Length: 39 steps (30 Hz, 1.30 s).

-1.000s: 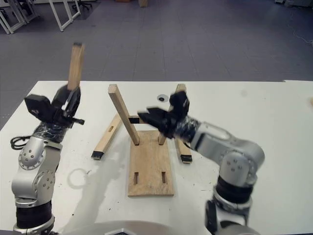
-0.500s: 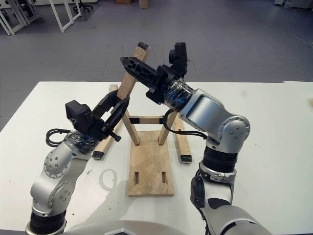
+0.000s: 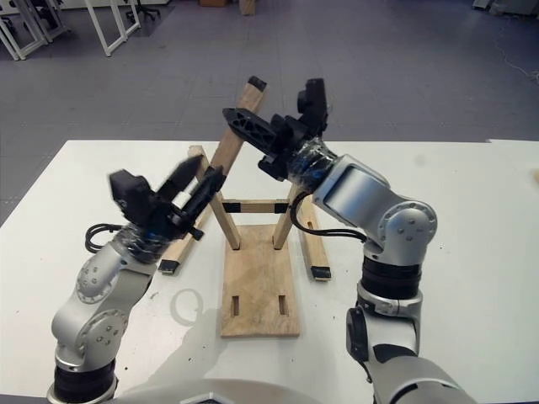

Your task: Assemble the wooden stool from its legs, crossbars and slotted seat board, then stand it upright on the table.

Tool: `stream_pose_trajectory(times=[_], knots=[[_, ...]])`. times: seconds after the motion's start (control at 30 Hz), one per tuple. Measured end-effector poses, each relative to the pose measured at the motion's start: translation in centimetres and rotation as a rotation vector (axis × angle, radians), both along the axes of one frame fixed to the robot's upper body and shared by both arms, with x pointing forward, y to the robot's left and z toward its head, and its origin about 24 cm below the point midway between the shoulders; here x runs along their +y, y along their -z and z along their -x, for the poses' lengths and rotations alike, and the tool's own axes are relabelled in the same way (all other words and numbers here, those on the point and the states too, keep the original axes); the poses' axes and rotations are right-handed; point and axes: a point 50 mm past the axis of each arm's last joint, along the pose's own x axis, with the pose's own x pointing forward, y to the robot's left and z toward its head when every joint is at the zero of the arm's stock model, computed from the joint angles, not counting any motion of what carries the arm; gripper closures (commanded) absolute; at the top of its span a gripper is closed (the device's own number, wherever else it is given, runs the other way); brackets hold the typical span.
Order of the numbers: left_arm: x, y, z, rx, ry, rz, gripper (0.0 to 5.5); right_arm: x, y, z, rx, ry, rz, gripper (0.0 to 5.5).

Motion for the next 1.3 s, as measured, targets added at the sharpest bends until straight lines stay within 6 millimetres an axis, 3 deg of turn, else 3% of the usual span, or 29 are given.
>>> stream_pose_trajectory(times=[0.13,0.23,0.27,0.37,0.47,0.57,0.77,1.0,1.3], knots=[[1.2,1.1,0.4,0.077,-0.015,0.027,2.17,-4.0,0.2,1.6,0.001,0.105,0.055,5.11],[3.0,3.2,0.3,0.180,-0.121,0.031,1.69,-5.2,0.9,4.5,-0.029,-0.008,0.177,5.11],[3.8,4.1,0.0,0.230,-0.199,0.013,1.69,-5.6,2.0,5.0,-0.019,-0.010,0.280,5.11],[4.9,6.1,-0.4,0.326,-0.316,-0.036,1.69,-7.7,5.8,4.5,0.064,0.150,0.612,5.11],[4.8,6.8,-0.6,0.359,-0.340,-0.061,1.69,-8.7,8.1,2.8,0.028,0.330,0.824,5.11],[4.3,8.0,-1.0,0.416,-0.348,-0.109,1.69,-7.4,10.7,0.8,-0.018,0.442,0.835,5.11],[4.3,8.6,-1.2,0.435,-0.365,-0.151,1.69,-6.1,13.0,-1.3,-0.049,0.510,0.826,5.11],[3.8,9.1,-1.4,0.450,-0.358,-0.155,1.69,-5.9,14.6,-3.0,-0.074,0.577,0.844,5.11],[3.5,9.0,-1.6,0.445,-0.361,-0.153,1.69,-5.1,16.1,-3.6,-0.077,0.640,0.850,5.11]])
